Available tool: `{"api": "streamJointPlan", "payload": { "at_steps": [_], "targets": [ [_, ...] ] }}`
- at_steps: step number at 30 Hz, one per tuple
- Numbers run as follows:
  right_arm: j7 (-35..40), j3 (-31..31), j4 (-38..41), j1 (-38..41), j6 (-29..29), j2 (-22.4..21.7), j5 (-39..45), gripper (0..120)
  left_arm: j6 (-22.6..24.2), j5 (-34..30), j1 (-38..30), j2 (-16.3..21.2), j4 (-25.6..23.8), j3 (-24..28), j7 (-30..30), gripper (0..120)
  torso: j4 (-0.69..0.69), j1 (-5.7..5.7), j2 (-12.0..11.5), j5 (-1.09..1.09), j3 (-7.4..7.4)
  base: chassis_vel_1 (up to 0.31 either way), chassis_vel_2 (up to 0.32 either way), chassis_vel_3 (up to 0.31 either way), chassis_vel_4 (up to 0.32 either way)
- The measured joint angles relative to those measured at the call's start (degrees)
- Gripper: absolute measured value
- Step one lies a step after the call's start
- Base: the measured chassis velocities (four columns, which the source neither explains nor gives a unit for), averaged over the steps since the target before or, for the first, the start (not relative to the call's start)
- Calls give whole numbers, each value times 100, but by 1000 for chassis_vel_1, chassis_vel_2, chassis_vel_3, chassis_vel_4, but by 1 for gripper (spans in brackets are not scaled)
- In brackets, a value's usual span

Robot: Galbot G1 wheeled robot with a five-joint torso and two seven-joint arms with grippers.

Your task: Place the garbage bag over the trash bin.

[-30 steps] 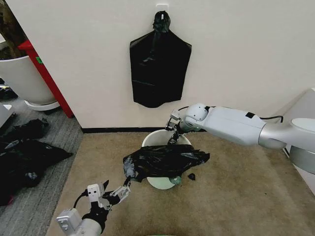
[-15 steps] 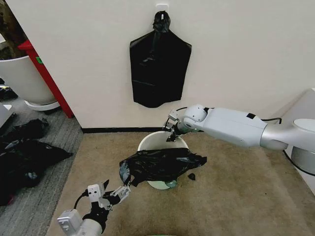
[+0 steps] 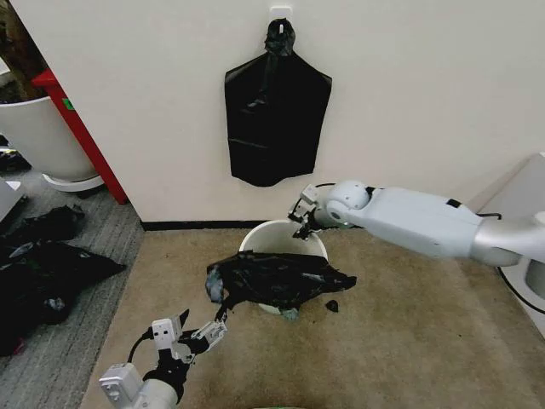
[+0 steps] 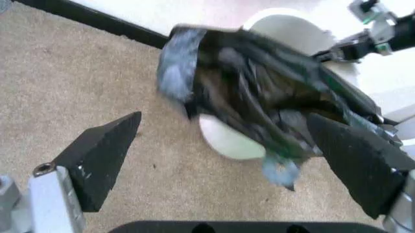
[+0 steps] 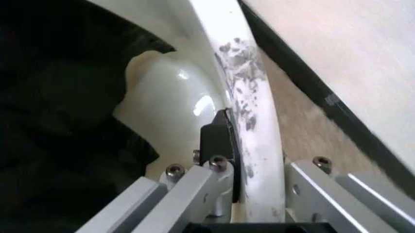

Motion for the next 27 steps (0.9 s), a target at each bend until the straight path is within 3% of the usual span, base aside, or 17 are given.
{"api": "streamJointPlan", "payload": {
  "at_steps": [3, 6, 7, 13, 14, 18, 22, 27],
  "targets": [
    [1508, 276, 575, -206, 0, -373, 967, 0, -32, 1, -1, 3, -22, -5, -5, 100, 0, 0, 0, 2, 0, 0, 0, 0, 0],
    [2479, 775, 1010, -566, 2, -653, 1601, 0, -43, -40, -14, 20, -66, -20, -14, 100, -1, 0, 0, 1, -1, 0, 0, 0, 0],
    [2479, 775, 1010, -566, 2, -653, 1601, 0, -43, -40, -14, 20, -66, -20, -14, 100, -1, 0, 0, 1, -1, 0, 0, 0, 0],
    [4751, 2235, 1591, -1386, 24, -805, 3446, 0, -77, -438, -154, 48, -137, -175, -208, 100, 1, 0, 0, 2, 0, 0, 0, 0, 0],
    [4751, 2235, 1591, -1386, 24, -805, 3446, 0, -77, -438, -154, 48, -137, -175, -208, 100, 1, 0, 0, 2, 0, 0, 0, 0, 0],
    [6000, 3124, 2032, -1974, 208, -823, 4131, 0, -127, -614, -199, 55, -171, -277, -226, 100, 0, 0, 0, 2, 0, 0, 0, 0, 0],
    [6489, 3515, 2349, -2313, 550, -875, 4220, 0, -140, -721, -229, 63, -170, -364, -233, 100, 0, 0, 0, -1, -1, 0, 0, 0, 0],
    [7343, 4230, 2806, -3015, 1447, -748, 4401, 0, -133, -970, -490, 61, -95, -529, -433, 100, -1, -1, 0, -1, -1, 0, 0, 0, 0]
  ]
}}
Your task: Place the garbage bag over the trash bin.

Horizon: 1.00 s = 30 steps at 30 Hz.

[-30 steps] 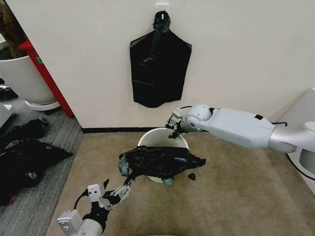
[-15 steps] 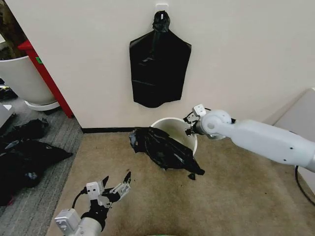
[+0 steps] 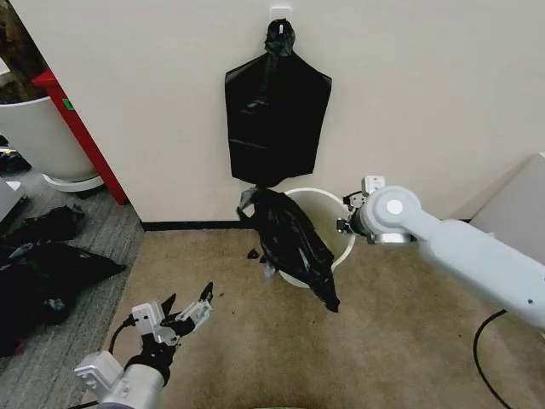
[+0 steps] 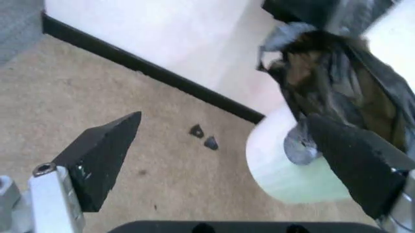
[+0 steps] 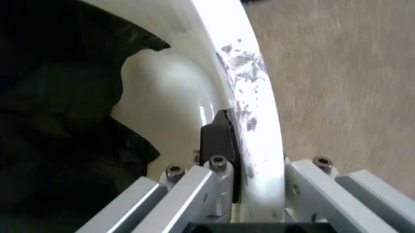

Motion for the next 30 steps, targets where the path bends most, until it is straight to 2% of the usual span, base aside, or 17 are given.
{"api": "streamJointPlan", "payload": {
  "at_steps": [7, 11, 19, 30],
  "targets": [
    [690, 721, 375, -830, 957, 419, 139, 0, 35, -519, -416, 155, 107, -220, -212, 100, 2, 0, 0, -1, 1, 0, 0, 0, 0],
    [850, 912, 514, -1250, 1097, 512, 101, 0, 108, -806, -550, 291, 120, -373, -217, 100, 1, 0, 0, 1, 0, 0, 0, 0, 0],
    [866, 827, 661, -1818, 1328, 712, -667, 0, 194, -1000, -788, 511, 220, -501, -197, 100, 1, 0, 0, 0, 0, 0, 0, 0, 0],
    [943, 496, 562, -2102, 1504, 1056, -1243, 0, 222, -994, -712, 430, 179, -523, -174, 100, 1, 0, 0, 0, 0, 0, 0, 0, 0]
  ]
}}
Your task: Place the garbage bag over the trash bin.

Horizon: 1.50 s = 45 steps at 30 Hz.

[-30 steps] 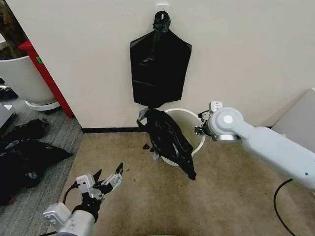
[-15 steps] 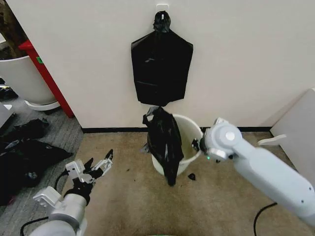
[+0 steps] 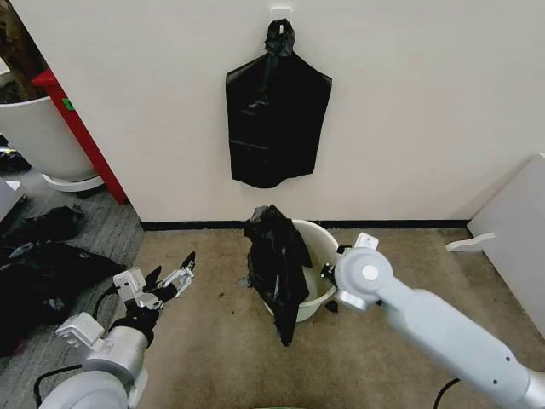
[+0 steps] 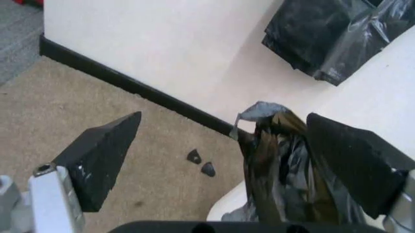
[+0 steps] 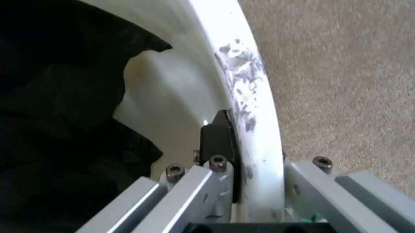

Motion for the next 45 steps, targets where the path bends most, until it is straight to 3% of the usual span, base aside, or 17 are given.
{"api": "streamJointPlan", "payload": {
  "at_steps": [25, 27, 31, 33, 36, 40, 45],
  "targets": [
    [-390, 383, 65, -818, 20, -47, -510, 1, -27, 313, 218, -174, -251, 289, 4, 100, 0, 0, 0, 1, 0, 0, 0, 0, 0],
    [-395, 401, 89, -853, 9, -68, -512, 5, -30, 333, 225, -182, -255, 312, 7, 100, -1, 0, 0, 1, 0, 0, 0, 0, 0],
    [-442, 447, 170, -870, -14, -131, -492, 23, -46, 429, 254, -213, -279, 416, 35, 100, 0, 0, 0, 1, 0, 0, 0, 0, 0],
    [-449, 457, 186, -859, -26, -138, -475, 25, -47, 440, 258, -220, -279, 431, 41, 100, -1, 0, 0, 1, 0, 0, 0, 0, 0],
    [-483, 473, 290, -757, -83, -209, -423, 39, -48, 473, 270, -236, -279, 460, 55, 100, 0, 0, 0, 1, 0, 0, 0, 0, 0],
    [-519, 551, 621, -702, -195, -488, -285, 56, -13, 461, 236, -140, -279, 436, 59, 100, 1, 0, 0, 1, 0, 0, 0, 0, 0],
    [-745, 787, 1051, -874, -318, -790, -178, 69, 97, 385, 90, 37, -282, 375, 19, 100, 0, 0, 0, 0, 0, 0, 0, 0, 0]
  ]
}}
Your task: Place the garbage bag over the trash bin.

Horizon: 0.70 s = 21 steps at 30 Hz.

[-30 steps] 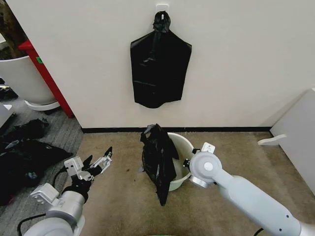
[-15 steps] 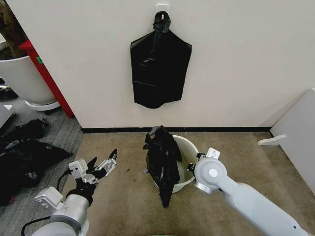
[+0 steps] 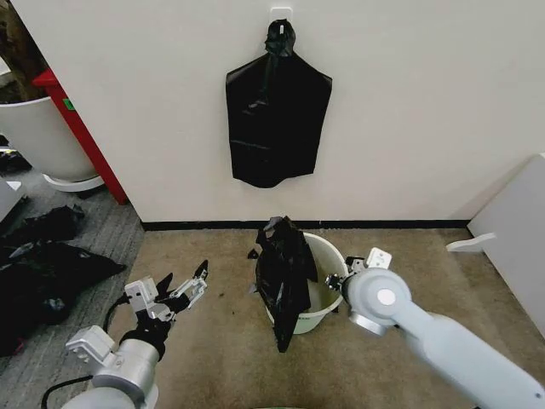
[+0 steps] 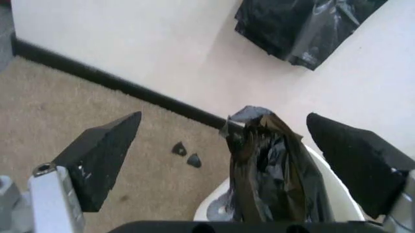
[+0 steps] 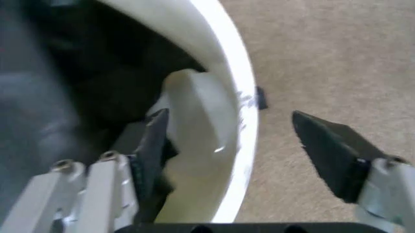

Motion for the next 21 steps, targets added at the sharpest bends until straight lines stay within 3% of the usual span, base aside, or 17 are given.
{"api": "streamJointPlan", "payload": {
  "at_steps": [2, 3, 8, 15, 18, 21],
  "targets": [
    [-379, 327, 534, -283, -185, -272, 34, 82, 44, -10, -154, 197, 10, -139, -2, 100, -1, 0, 0, 1, 0, 0, 0, 0, 0],
    [-379, 327, 534, -283, -185, -272, 34, 82, 44, -10, -154, 197, 10, -139, -2, 100, -1, 0, 0, 1, 0, 0, 0, 0, 0],
    [-1205, 470, 1191, -828, -418, -760, -1376, 98, 362, -47, -442, 592, 124, -276, 59, 100, -1, 0, 0, -1, 0, 0, 0, 0, 0],
    [-2096, 480, 1404, -980, -519, -924, -2742, 100, 1099, -301, -846, 1024, 123, -158, -59, 100, 1, 0, 0, 1, 0, 0, 0, 0, 0],
    [-2245, 395, 1404, -973, -548, -884, -2855, 100, 1582, -898, -1185, 1278, 45, -123, -495, 100, 1, 0, 0, 0, 0, 0, 0, 0, 0],
    [-2271, 381, 1392, -985, -557, -853, -2848, 100, 1764, -1360, -1394, 1462, 10, -69, -736, 100, 0, 0, 0, 1, 0, 0, 0, 0, 0]
  ]
}}
